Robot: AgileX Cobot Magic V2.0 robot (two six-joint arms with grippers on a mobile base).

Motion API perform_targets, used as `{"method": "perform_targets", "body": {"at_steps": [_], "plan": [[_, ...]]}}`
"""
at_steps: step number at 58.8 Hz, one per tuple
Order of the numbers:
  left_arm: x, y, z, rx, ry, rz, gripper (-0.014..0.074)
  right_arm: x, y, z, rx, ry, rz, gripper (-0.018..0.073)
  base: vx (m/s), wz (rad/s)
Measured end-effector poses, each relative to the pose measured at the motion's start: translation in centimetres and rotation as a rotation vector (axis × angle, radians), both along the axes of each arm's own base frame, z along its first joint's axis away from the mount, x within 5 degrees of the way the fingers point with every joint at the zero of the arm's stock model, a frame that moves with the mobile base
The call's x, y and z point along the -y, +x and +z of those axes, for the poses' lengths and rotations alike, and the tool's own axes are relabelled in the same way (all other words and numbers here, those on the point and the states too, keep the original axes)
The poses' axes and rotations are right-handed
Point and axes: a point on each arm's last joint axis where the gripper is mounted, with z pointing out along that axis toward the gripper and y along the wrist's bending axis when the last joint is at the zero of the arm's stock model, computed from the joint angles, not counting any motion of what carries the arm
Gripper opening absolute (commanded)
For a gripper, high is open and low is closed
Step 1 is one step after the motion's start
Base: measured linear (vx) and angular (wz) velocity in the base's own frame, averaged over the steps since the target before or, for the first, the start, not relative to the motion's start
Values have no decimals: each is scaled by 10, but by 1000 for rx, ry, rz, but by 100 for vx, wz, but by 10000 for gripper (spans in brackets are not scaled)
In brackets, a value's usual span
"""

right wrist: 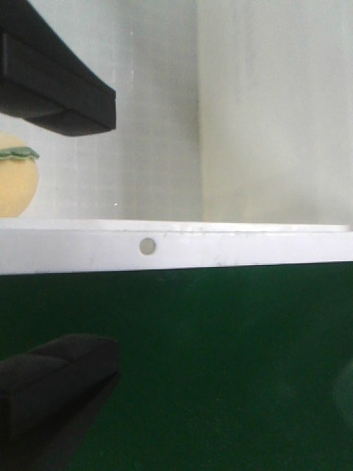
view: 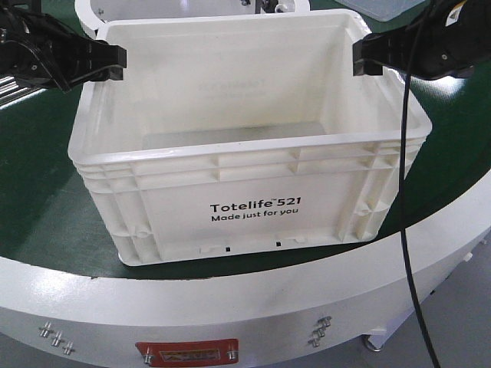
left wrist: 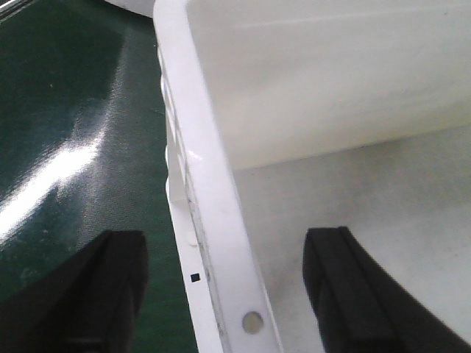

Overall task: Place moving items into box and shelve
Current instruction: 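Close both grippers on the crate's opposite rim walls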

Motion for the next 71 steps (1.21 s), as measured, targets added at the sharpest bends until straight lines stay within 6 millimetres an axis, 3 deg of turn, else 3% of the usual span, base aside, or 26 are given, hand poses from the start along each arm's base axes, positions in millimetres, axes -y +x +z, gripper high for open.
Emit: {"method": "perform_targets", "body": {"at_steps": [45, 59, 71], "plan": [[0, -1, -1, -17, 4, -1, 559, -2, 9, -15, -43, -9, 0, 487, 0, 0], [0, -1, -1, -17, 4, -1, 559, -3, 12, -19, -50, -11, 1, 363, 0, 0], [0, -1, -1, -17, 4, -1, 559, -3, 12, -19, -48, -14, 1, 178, 0, 0]]}}
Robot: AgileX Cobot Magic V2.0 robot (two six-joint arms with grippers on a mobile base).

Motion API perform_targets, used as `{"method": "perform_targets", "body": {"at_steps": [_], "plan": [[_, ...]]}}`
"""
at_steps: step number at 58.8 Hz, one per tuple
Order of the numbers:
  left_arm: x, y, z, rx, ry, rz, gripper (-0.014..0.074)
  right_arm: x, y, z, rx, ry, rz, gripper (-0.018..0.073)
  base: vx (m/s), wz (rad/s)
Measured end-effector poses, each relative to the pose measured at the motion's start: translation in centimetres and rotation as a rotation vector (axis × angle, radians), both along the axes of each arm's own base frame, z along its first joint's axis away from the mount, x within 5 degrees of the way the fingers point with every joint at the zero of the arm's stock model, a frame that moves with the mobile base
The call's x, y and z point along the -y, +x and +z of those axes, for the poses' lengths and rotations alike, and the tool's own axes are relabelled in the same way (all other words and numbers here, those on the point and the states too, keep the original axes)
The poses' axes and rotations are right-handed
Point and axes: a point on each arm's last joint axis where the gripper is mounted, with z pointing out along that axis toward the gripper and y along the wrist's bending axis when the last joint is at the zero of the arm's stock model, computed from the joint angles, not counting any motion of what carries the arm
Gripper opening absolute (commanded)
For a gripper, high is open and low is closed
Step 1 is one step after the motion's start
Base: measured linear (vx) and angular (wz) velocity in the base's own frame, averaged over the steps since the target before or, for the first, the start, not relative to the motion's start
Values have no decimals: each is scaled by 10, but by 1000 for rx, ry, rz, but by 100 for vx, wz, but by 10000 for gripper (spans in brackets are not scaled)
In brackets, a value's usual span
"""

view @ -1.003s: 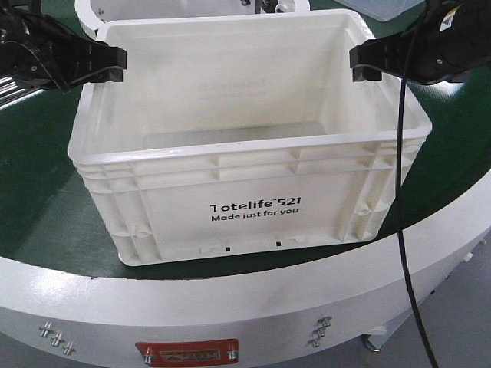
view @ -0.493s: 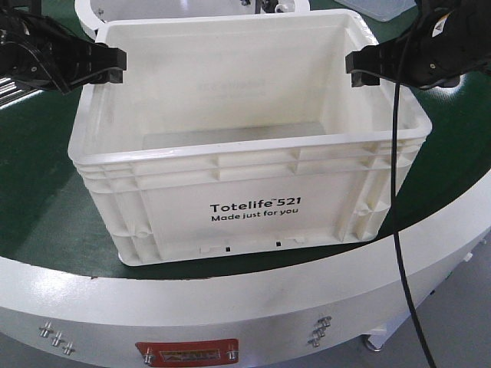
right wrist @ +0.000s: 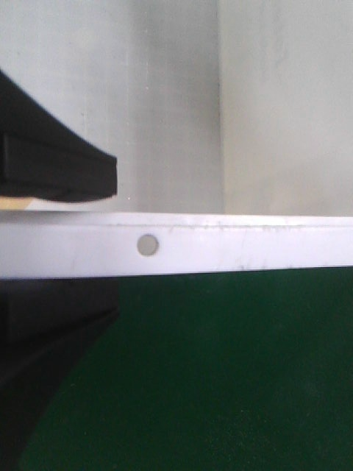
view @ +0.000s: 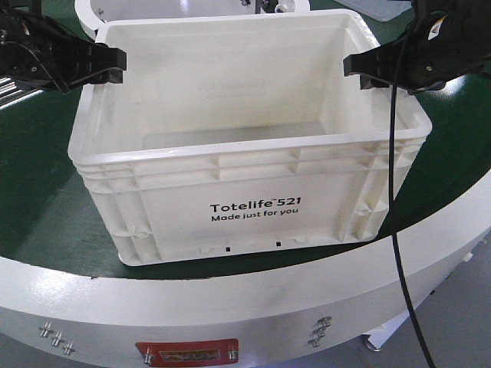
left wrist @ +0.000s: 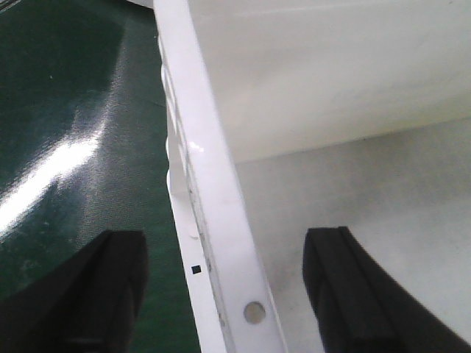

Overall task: Place moving items into box and shelve
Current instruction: 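Close both grippers on the crate's opposite rim walls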

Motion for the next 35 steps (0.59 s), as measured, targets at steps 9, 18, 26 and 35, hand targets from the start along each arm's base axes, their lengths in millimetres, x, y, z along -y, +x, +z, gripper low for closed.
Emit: {"method": "perform_targets", "body": {"at_steps": [9, 18, 26, 35], "plan": [[0, 0, 0, -1, 0, 0, 559, -1, 0, 0, -2, 8, -1, 19, 0, 0], [0, 0, 0, -1, 0, 0, 559, -1, 0, 0, -2, 8, -1, -18, 0, 0], [0, 0, 0, -3, 1, 0, 559, -1, 0, 0, -2, 8, -1, -15, 0, 0], [0, 0, 0, -4, 1, 0, 559, -1, 0, 0, -2, 9, -1, -15, 0, 0]]}}
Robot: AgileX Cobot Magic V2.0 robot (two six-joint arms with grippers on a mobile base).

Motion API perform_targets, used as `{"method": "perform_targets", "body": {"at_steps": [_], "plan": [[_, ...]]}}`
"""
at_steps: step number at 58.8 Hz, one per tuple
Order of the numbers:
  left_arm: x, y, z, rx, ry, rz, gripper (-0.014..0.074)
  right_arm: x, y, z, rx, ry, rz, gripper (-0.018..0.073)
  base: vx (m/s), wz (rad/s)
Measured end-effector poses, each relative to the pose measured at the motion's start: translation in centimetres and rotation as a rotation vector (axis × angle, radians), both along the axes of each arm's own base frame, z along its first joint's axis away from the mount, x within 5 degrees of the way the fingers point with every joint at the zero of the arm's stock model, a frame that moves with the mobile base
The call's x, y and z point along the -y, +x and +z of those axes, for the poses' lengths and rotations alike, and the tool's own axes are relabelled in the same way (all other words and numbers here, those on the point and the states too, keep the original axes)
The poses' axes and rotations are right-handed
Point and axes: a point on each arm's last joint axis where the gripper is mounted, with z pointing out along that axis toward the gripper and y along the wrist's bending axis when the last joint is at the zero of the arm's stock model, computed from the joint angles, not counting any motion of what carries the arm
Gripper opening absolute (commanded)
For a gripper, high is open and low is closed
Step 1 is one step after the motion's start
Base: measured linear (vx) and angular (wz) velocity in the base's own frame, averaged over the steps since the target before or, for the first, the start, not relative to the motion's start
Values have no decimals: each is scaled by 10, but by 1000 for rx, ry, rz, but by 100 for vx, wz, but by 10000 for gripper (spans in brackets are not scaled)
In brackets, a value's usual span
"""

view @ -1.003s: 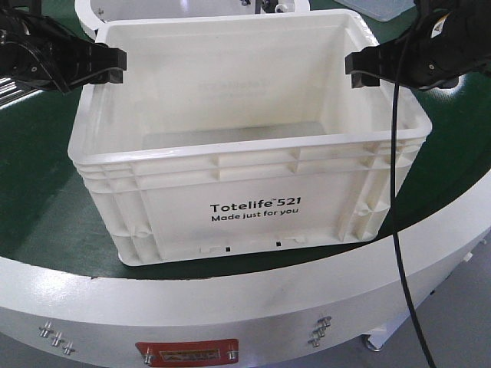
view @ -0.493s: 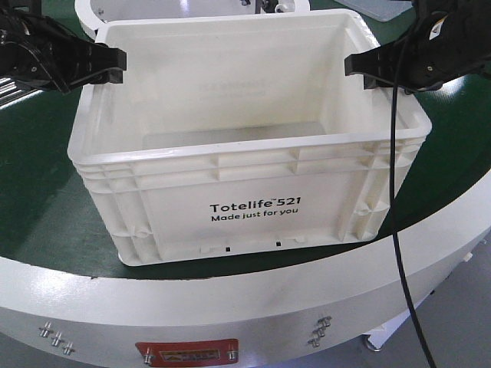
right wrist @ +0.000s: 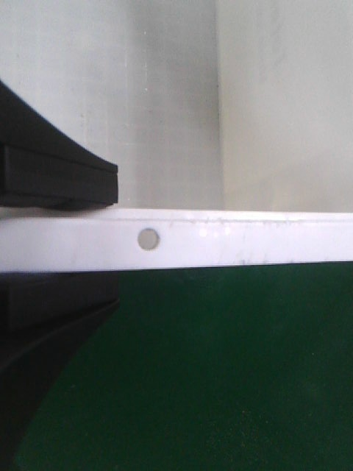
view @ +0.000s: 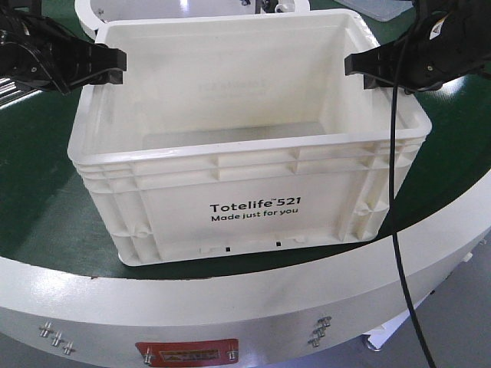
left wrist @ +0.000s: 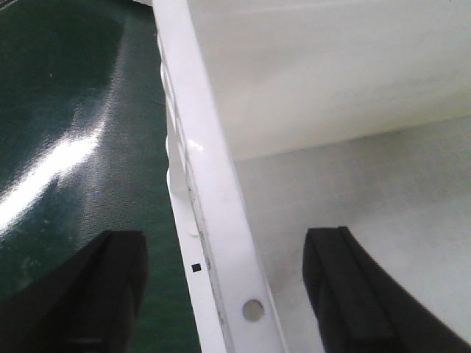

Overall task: Place moving items into box and shelve
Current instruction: 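Close both grippers on the crate's opposite rim walls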

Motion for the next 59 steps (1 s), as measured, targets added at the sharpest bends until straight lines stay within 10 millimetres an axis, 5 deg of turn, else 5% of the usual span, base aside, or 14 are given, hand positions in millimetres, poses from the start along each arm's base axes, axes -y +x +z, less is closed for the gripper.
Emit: {"method": "perform_targets", "body": {"at_steps": [38, 45, 59], "plan": [[1, 3, -8, -37, 8, 0, 513, 0, 0, 0, 0, 0, 0, -15, 0, 0], [1, 3, -8, -40, 9, -1, 398, 0, 0, 0, 0, 0, 0, -15, 0, 0], [3, 3, -8, -46, -15, 5, 4, 0, 0, 0, 2, 4, 0, -15, 0, 0]]}}
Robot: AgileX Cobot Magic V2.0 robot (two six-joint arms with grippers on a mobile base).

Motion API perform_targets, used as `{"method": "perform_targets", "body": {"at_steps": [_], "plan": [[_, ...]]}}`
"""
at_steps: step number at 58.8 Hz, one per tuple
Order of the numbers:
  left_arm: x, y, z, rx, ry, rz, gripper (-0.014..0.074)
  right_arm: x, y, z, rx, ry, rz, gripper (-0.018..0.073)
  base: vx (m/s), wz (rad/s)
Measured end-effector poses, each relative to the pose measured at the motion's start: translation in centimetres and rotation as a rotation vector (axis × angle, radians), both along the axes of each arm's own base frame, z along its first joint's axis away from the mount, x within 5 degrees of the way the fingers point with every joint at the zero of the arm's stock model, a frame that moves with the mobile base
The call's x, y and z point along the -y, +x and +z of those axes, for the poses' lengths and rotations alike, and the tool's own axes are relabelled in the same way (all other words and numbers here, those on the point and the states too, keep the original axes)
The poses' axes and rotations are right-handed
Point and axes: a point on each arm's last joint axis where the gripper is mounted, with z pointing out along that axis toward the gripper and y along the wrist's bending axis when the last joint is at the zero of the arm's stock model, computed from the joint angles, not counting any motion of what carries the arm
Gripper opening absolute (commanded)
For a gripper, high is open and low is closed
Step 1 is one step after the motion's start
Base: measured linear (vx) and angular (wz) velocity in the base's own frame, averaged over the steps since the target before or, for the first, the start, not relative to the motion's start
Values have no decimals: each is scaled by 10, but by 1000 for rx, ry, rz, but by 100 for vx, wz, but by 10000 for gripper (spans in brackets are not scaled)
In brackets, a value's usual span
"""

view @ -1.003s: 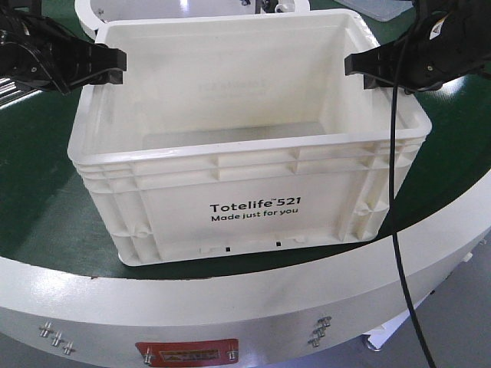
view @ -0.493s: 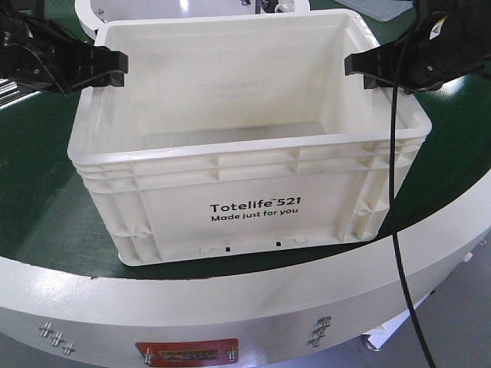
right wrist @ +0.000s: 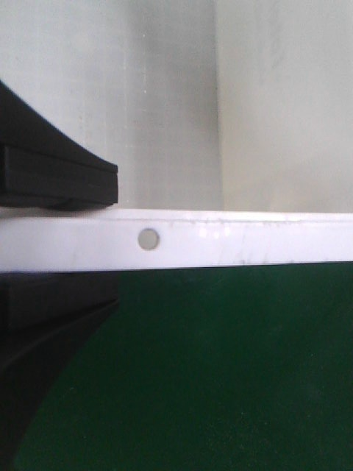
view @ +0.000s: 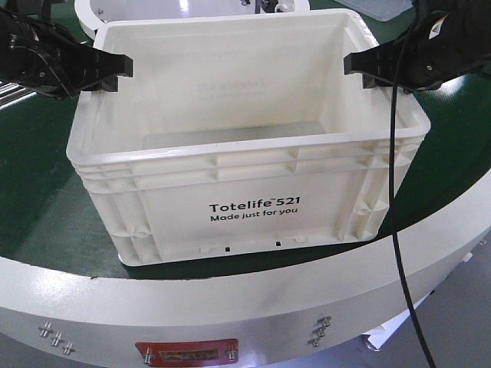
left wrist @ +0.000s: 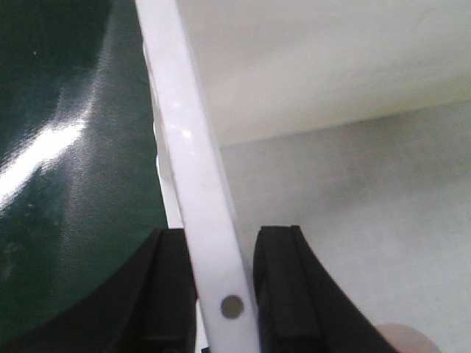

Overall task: Place moving items into box and shelve
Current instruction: 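Close both grippers on the crate's opposite rim walls, then lift the white crate off the conveyor with both grippers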

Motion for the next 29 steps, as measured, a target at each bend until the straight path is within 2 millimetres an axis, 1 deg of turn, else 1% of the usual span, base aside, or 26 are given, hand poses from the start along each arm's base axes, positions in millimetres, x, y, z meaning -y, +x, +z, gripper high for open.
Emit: {"method": "perform_targets", "body": {"at_steps": [2, 29], "plan": [[0, 0, 0, 0, -2, 2, -27, 0, 0, 0, 1, 1, 0, -15, 0, 0], [0, 0, 0, 3, -5, 4, -25, 0, 0, 0, 0, 2, 0, -15, 0, 0]]}}
